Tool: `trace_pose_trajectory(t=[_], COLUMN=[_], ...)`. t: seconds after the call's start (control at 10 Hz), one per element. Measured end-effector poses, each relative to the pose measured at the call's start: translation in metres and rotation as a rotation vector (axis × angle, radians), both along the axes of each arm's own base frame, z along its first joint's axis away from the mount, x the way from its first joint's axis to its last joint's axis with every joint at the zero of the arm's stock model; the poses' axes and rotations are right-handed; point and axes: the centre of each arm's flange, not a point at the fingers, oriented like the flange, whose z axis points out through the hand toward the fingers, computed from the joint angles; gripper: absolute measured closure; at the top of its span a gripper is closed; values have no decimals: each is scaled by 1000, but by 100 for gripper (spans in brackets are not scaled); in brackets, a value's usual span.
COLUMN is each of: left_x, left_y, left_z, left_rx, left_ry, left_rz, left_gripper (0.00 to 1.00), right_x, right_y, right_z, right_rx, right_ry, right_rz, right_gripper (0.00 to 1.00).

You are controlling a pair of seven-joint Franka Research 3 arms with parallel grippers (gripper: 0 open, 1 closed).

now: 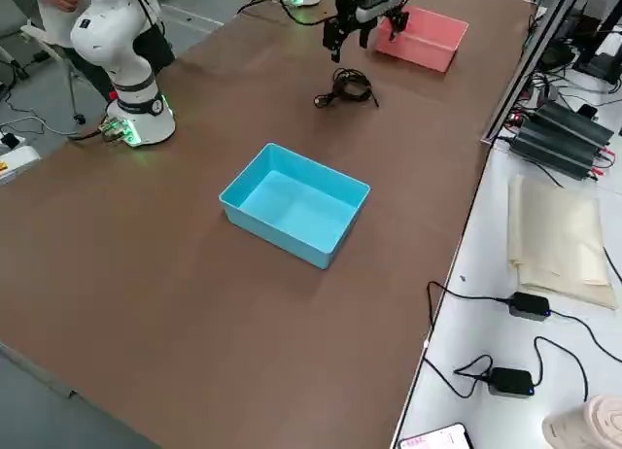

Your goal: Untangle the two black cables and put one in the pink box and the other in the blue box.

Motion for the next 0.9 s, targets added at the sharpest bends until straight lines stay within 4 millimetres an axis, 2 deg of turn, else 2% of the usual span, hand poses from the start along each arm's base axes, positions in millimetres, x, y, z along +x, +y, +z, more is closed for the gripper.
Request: trace_pose_trajectory(t=[0.1, 0.3, 0.5, 0.9], left_x=[2, 17, 21, 4], left_y=[-10, -13, -19, -47], left_z=[-24, -59, -81, -113], left_rx=[-6, -16, -32, -70], left_ry=[-11, -23, -38, -64], left_rz=[75, 183, 264, 340], left_gripper=[3, 5, 7, 10], right_x=[-5, -11, -12, -16], right_y=[7, 7, 5, 4], right_z=[-19, -38, -49, -67], right_rx=[0, -5, -4, -4], right_ry=[3, 19, 15, 16], right_rz=[-4, -10, -14, -40], right_gripper=[0, 0, 0, 0])
